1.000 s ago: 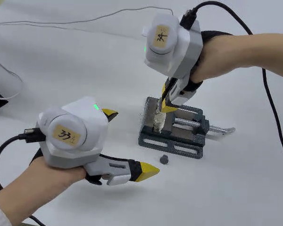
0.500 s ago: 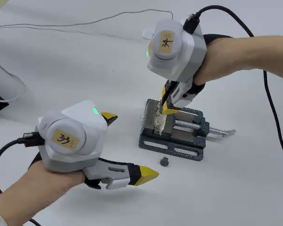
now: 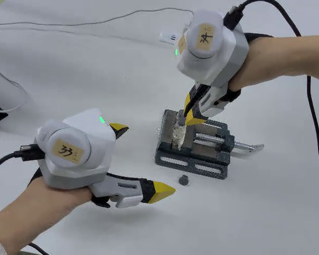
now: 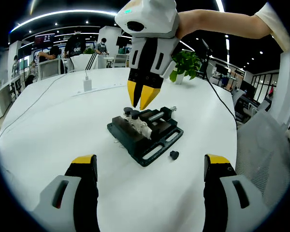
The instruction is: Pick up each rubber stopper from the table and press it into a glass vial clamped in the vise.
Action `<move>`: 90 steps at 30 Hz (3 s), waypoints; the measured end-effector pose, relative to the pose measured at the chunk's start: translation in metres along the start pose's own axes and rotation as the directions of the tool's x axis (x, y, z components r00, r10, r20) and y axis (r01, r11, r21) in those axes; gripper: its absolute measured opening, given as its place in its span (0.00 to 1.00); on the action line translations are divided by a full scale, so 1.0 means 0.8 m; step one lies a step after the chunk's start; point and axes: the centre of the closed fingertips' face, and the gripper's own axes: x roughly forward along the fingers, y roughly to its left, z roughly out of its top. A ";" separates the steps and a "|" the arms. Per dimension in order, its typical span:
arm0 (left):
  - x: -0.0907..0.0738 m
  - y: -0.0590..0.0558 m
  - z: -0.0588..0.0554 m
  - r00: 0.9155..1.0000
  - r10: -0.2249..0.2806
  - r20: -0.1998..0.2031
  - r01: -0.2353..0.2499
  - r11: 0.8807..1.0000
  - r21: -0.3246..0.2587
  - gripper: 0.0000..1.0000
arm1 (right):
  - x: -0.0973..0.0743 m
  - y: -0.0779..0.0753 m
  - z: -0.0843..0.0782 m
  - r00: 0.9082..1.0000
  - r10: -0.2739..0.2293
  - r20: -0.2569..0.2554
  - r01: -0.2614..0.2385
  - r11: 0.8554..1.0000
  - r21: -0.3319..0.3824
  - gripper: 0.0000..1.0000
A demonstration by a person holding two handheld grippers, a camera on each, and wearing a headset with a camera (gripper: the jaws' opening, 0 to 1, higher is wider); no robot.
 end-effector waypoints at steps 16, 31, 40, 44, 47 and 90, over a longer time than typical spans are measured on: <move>0.002 0.000 -0.005 1.000 -0.003 -0.010 0.003 1.000 -0.006 0.90 | 0.004 -0.001 0.002 1.000 0.007 0.029 -0.007 1.000 0.013 0.00; 0.007 -0.002 -0.007 1.000 -0.015 -0.015 0.015 1.000 -0.008 0.90 | 0.010 0.001 0.003 0.999 0.042 0.014 -0.042 0.999 0.004 0.00; 0.009 -0.003 -0.011 1.000 -0.018 -0.019 0.018 1.000 -0.017 0.89 | 0.012 0.004 0.001 0.999 0.043 -0.006 -0.043 0.999 0.005 0.00; 0.009 -0.001 -0.012 1.000 -0.015 -0.016 0.015 1.000 -0.028 0.89 | 0.013 0.004 0.001 0.998 0.036 -0.044 -0.034 0.999 0.033 0.00; 0.010 0.000 -0.012 1.000 -0.013 -0.014 0.012 0.999 -0.030 0.89 | 0.014 0.000 0.001 0.998 0.055 -0.040 -0.052 0.997 0.059 0.00; 0.013 0.010 -0.004 1.000 0.027 0.010 -0.027 0.997 -0.069 0.89 | 0.018 0.000 0.000 0.988 0.113 -0.101 -0.108 0.993 0.056 0.00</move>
